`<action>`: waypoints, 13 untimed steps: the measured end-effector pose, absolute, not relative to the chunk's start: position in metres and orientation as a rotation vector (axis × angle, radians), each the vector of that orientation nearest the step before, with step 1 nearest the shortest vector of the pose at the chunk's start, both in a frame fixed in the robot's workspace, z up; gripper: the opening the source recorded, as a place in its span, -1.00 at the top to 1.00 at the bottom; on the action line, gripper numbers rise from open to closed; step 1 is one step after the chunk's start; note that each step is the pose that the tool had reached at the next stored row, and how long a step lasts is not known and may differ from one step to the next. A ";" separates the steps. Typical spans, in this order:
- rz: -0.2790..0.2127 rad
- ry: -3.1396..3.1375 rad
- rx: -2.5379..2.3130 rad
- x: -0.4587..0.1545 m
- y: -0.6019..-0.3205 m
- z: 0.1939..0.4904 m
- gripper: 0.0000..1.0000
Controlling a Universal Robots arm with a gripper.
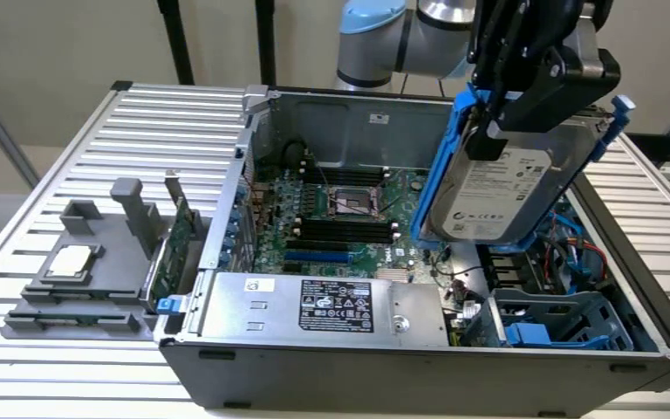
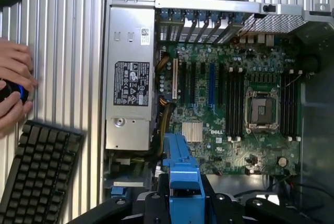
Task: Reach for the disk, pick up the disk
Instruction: 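Pick up the disk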
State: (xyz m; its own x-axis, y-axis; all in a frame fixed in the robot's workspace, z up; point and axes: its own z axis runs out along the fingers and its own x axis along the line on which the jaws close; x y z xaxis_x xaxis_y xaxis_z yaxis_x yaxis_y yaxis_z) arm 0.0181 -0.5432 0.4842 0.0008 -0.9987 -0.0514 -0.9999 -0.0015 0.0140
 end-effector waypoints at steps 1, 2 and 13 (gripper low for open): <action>0.072 2.201 -2.203 0.020 -0.546 0.484 0.36; 0.072 2.201 -2.203 0.022 -0.548 0.484 0.36; 0.072 2.201 -2.204 0.052 -0.575 0.484 0.36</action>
State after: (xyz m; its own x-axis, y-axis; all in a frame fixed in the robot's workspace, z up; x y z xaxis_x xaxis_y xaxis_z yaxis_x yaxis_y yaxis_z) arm 0.0520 -0.5747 0.4842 0.0008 -0.9987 -0.0514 -0.9999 -0.0015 0.0144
